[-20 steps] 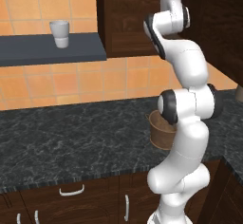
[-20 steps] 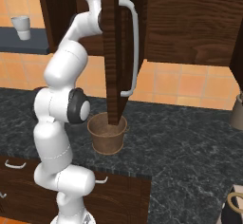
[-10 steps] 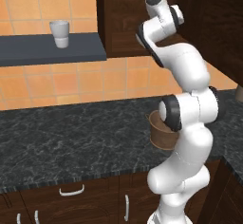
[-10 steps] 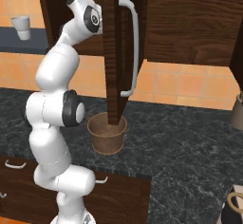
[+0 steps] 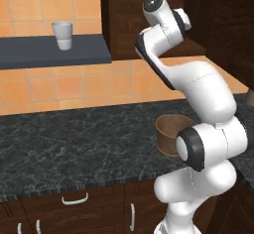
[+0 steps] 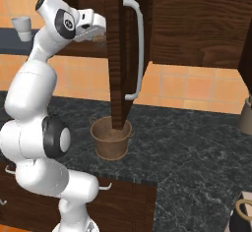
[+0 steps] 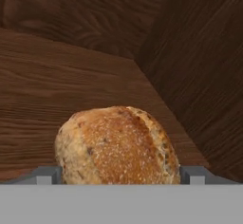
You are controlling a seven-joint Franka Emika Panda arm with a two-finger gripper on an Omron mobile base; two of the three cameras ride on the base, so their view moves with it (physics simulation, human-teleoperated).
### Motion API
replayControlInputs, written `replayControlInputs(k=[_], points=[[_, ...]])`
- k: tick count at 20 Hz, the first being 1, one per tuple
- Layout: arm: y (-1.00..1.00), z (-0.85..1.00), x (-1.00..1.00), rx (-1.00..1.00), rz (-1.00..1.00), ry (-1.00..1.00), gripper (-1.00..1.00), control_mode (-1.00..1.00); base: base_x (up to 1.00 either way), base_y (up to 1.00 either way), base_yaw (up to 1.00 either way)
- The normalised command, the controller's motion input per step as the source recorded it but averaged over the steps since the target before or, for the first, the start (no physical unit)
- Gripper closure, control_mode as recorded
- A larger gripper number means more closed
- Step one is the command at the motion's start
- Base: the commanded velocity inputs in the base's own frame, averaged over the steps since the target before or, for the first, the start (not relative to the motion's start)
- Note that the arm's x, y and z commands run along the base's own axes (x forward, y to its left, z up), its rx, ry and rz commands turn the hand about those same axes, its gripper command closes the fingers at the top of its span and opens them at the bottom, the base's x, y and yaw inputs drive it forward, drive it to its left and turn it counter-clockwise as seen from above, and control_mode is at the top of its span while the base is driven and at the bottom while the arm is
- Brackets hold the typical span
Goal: Open the cabinet, pick up the bread from the cabinet and place it in the basket. Then move the basket to the dining counter.
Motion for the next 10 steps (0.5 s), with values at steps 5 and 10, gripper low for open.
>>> replayControlInputs(k=[5, 10], points=[[0.6, 0.0, -1.0, 0.0, 0.0, 0.0, 1.0, -1.0, 0.0, 0.0, 0.0], [0.18, -0.29, -1.0, 0.02, 0.0, 0.01, 1.0, -1.0, 0.0, 0.0, 0.0]])
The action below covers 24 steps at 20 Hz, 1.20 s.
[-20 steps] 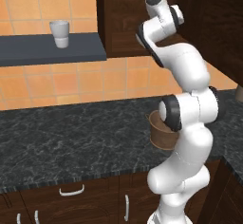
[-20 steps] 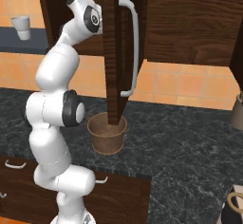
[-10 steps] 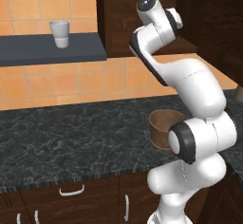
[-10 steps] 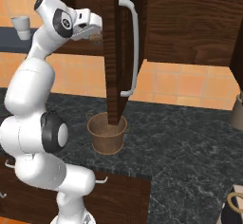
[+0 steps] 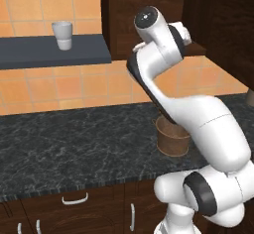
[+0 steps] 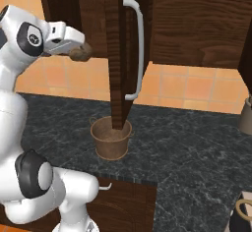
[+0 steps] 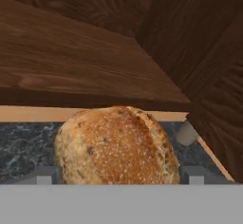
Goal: Open the cabinet, pick up the bread from the cabinet and place it in the basket. Then move the basket to the dining counter.
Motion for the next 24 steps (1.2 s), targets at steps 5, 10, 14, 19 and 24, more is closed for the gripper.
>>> replayControlInputs(k=[5, 10, 14, 19, 24], points=[[0.0, -0.95, -1.0, 0.11, 0.04, 0.01, 1.0, -1.0, 0.0, 0.0, 0.0], [-0.14, -0.75, -0.73, 0.04, 0.08, -0.02, 1.0, -1.0, 0.0, 0.0, 0.0], [-0.45, -0.84, -0.18, 0.05, 0.1, 0.0, 1.0, -1.0, 0.0, 0.0, 0.0], [-0.5, -0.89, 0.11, 0.05, 0.02, 0.09, 1.0, -1.0, 0.0, 0.0, 0.0], [-0.17, -0.57, 0.33, 0.1, 0.01, 0.15, 1.0, -1.0, 0.0, 0.0, 0.0]])
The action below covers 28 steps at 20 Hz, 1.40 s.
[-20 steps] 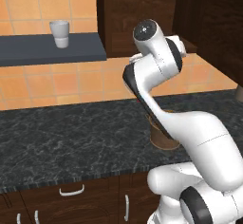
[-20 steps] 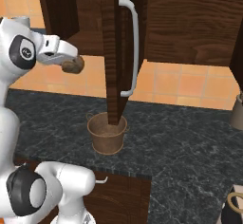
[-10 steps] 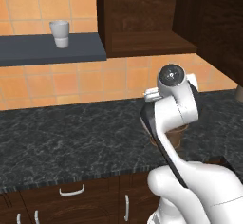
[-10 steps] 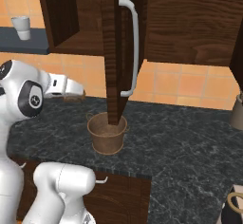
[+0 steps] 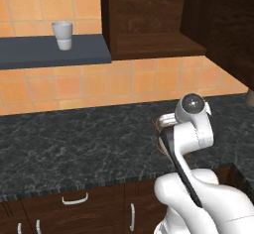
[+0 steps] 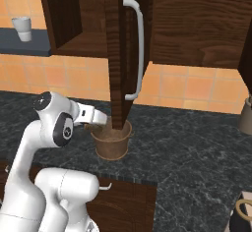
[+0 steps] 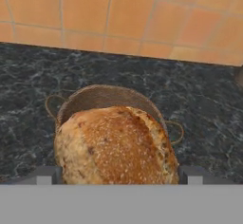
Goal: Open the cabinet, pick up the bread from the cabinet and place it in the basket. Then move the basket to the dining counter.
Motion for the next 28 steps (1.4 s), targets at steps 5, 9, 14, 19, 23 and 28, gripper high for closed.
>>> replayControlInputs(k=[5, 9, 14, 19, 23, 28], points=[[-0.07, -0.07, 0.43, 0.18, 0.0, 0.26, 1.0, -1.0, 0.0, 0.0, 0.0], [0.0, -0.01, 0.26, 0.21, 0.0, 0.29, 1.0, -1.0, 0.0, 0.0, 0.0], [-0.01, -0.04, 0.11, 0.14, 0.0, 0.21, 1.0, -1.0, 0.0, 0.0, 0.0], [-0.02, -0.26, 0.01, 0.05, 0.0, 0.08, 1.0, -1.0, 0.0, 0.0, 0.0], [-0.14, -0.4, 0.03, -0.04, 0.0, 0.0, 1.0, -1.0, 0.0, 0.0, 0.0], [-0.12, -0.43, 0.09, -0.05, 0.0, 0.0, 1.0, -1.0, 0.0, 0.0, 0.0]])
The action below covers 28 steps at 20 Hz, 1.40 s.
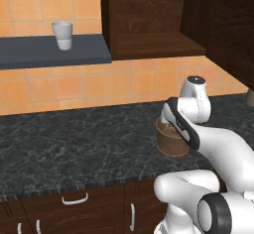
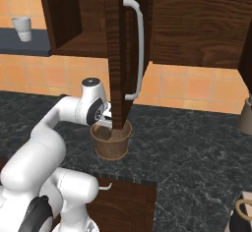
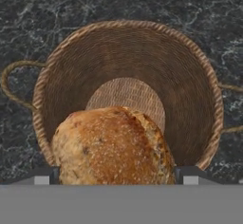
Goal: Open the cabinet, pick up the bread from the cabinet and place it in the basket. Then move the basket to the dining counter.
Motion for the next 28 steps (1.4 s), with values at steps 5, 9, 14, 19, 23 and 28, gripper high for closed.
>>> replayControlInputs(k=[5, 9, 14, 19, 23, 28], points=[[-0.02, -0.3, 0.06, 0.0, 0.0, 0.0, 1.0, -1.0, 0.0, 0.0, 0.0], [0.0, -0.17, 0.0, 0.0, 0.0, 0.01, 1.0, -1.0, 0.0, 0.0, 0.0], [0.0, -0.02, 0.0, 0.0, 0.0, 0.0, -1.0, -1.0, 0.0, 0.0, 0.0], [-0.04, 0.0, 0.11, 0.0, 0.0, 0.0, -1.0, -1.0, 0.0, 0.0, 0.0], [-0.02, 0.0, 0.15, 0.0, 0.0, 0.0, -1.0, -1.0, 0.0, 0.0, 0.0], [0.0, 0.0, 0.03, 0.0, 0.0, 0.0, -1.0, -1.0, 0.0, 0.0, 0.0]])
